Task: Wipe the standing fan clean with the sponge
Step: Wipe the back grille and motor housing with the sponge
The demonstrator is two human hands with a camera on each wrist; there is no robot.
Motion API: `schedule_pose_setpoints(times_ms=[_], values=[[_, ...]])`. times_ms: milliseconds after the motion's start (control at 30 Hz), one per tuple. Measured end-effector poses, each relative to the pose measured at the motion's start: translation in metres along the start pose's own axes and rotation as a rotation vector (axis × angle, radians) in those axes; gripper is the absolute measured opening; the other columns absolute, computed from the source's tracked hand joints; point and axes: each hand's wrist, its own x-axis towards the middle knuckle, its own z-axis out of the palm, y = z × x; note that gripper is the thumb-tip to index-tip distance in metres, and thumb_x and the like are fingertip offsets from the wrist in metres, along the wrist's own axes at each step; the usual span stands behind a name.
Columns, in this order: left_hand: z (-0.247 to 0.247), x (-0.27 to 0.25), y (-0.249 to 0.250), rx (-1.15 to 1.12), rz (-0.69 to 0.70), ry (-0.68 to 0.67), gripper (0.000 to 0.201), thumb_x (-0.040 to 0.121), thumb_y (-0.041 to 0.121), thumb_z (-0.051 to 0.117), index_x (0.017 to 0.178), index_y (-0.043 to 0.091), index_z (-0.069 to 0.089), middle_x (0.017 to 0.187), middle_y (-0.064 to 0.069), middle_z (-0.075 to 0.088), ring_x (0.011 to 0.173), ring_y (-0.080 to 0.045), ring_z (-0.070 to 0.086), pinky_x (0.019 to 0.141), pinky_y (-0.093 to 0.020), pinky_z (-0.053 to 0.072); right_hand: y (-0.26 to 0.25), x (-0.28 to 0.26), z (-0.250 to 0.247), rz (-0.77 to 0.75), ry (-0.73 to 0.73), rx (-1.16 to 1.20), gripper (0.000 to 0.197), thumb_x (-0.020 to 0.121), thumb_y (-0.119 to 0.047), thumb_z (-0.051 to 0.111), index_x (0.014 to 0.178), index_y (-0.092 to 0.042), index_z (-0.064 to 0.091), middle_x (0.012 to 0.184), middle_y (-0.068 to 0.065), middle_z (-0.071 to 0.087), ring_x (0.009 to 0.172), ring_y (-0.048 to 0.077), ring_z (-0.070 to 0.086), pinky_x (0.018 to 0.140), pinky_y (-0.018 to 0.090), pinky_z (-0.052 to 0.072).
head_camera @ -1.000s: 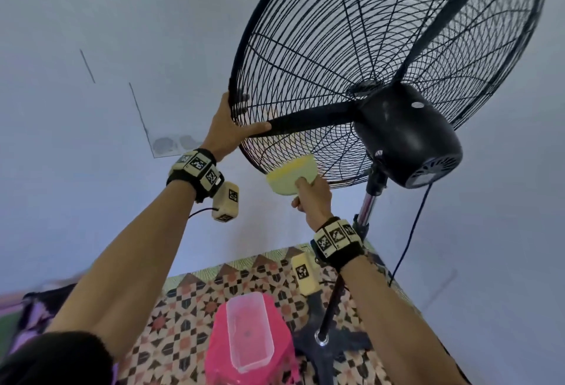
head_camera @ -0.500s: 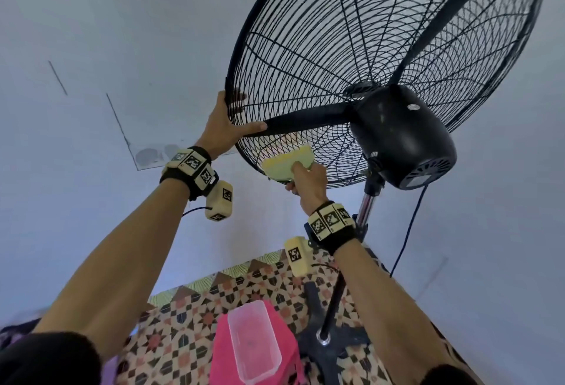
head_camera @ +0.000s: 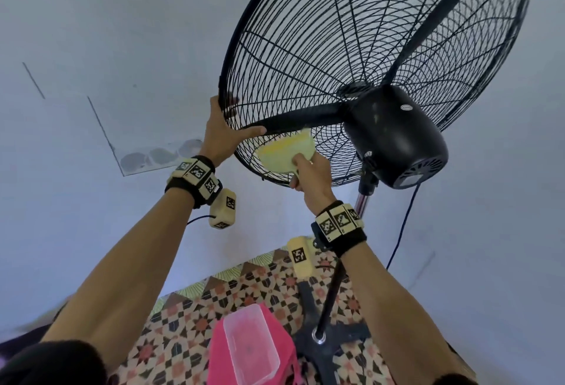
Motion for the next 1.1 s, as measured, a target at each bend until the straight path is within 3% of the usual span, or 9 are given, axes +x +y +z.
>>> schedule_pose_setpoints(times_ms=[67, 233, 367, 467, 533, 667, 767, 900, 1100], values=[[0.001, 0.003, 0.000, 0.005, -0.006, -0.002, 0.107, 0.064, 0.045, 0.098, 0.146, 0.017, 0.034, 0.139, 0.005, 0.052, 0.128, -0.018, 0.052, 0.109, -0.041, 0.046, -0.003, 0.000, -0.002, -0.018, -0.024, 0.004, 0.003, 0.093, -0.009, 0.056, 0.093, -0.010, 0.059, 0.065, 0.000, 0.060, 0.038, 0.016, 0.048, 0.042, 0.021, 0.032], [0.000, 0.002, -0.001, 0.022, -0.013, -0.024, 0.109, 0.065, 0.046, 0.097, 0.146, 0.017, 0.031, 0.139, 0.005, 0.051, 0.128, -0.019, 0.053, 0.110, -0.048, 0.047, 0.022, 0.002, -0.013, 0.079, 0.066, -0.073, 0.015, 0.092, -0.009, 0.055, 0.103, -0.003, 0.063, 0.090, 0.013, 0.065, 0.037, 0.014, 0.049, 0.039, 0.022, 0.032], [-0.004, 0.000, -0.001, 0.027, -0.025, -0.028, 0.118, 0.058, 0.060, 0.095, 0.147, 0.018, 0.029, 0.145, 0.001, 0.050, 0.133, -0.022, 0.051, 0.113, -0.050, 0.045, 0.006, 0.003, -0.006, 0.046, 0.032, 0.019, 0.008, 0.093, -0.006, 0.055, 0.096, -0.009, 0.061, 0.086, 0.006, 0.064, 0.037, 0.015, 0.048, 0.040, 0.022, 0.035], [-0.001, 0.002, 0.000, 0.044, -0.021, -0.026, 0.112, 0.065, 0.049, 0.096, 0.147, 0.015, 0.028, 0.145, 0.001, 0.049, 0.133, -0.020, 0.049, 0.111, -0.041, 0.042, -0.006, 0.003, -0.008, 0.000, -0.032, 0.102, 0.008, 0.094, -0.007, 0.056, 0.100, -0.006, 0.061, 0.087, 0.006, 0.062, 0.039, 0.016, 0.046, 0.042, 0.023, 0.038], [0.001, 0.002, 0.000, 0.053, -0.016, -0.026, 0.107, 0.068, 0.043, 0.095, 0.147, 0.015, 0.028, 0.143, 0.002, 0.049, 0.131, -0.019, 0.049, 0.108, -0.037, 0.041, 0.003, 0.002, -0.016, 0.041, -0.012, 0.061, 0.004, 0.094, -0.008, 0.056, 0.094, -0.009, 0.060, 0.085, 0.007, 0.062, 0.039, 0.016, 0.046, 0.040, 0.023, 0.035], [-0.001, -0.001, -0.002, 0.052, -0.023, -0.020, 0.106, 0.069, 0.041, 0.095, 0.146, 0.015, 0.028, 0.144, -0.001, 0.049, 0.132, -0.020, 0.049, 0.112, -0.043, 0.043, 0.023, 0.003, -0.023, 0.133, 0.085, -0.031, 0.005, 0.094, -0.007, 0.054, 0.093, -0.009, 0.059, 0.086, 0.012, 0.061, 0.037, 0.012, 0.049, 0.036, 0.020, 0.030], [-0.002, -0.001, -0.002, 0.035, -0.028, -0.027, 0.108, 0.068, 0.042, 0.096, 0.146, 0.015, 0.027, 0.144, -0.003, 0.049, 0.133, -0.021, 0.049, 0.115, -0.048, 0.043, 0.007, 0.005, -0.016, 0.077, 0.056, 0.042, 0.008, 0.094, -0.004, 0.054, 0.092, -0.010, 0.060, 0.089, 0.009, 0.063, 0.038, 0.014, 0.048, 0.039, 0.023, 0.035], [0.000, 0.001, -0.001, 0.034, -0.037, -0.025, 0.109, 0.068, 0.039, 0.095, 0.148, 0.013, 0.025, 0.147, -0.003, 0.046, 0.131, -0.017, 0.047, 0.110, -0.038, 0.040, -0.017, 0.000, -0.021, -0.090, -0.081, 0.108, 0.008, 0.096, -0.008, 0.056, 0.094, -0.014, 0.060, 0.086, 0.001, 0.065, 0.040, 0.016, 0.044, 0.045, 0.025, 0.039], [-0.004, -0.002, 0.001, 0.026, -0.041, -0.051, 0.114, 0.061, 0.052, 0.094, 0.146, 0.016, 0.027, 0.145, -0.002, 0.048, 0.132, -0.023, 0.051, 0.112, -0.049, 0.045, 0.008, 0.010, -0.036, 0.098, 0.077, -0.019, 0.006, 0.092, -0.009, 0.057, 0.088, -0.012, 0.060, 0.090, 0.008, 0.062, 0.038, 0.014, 0.046, 0.041, 0.024, 0.033]])
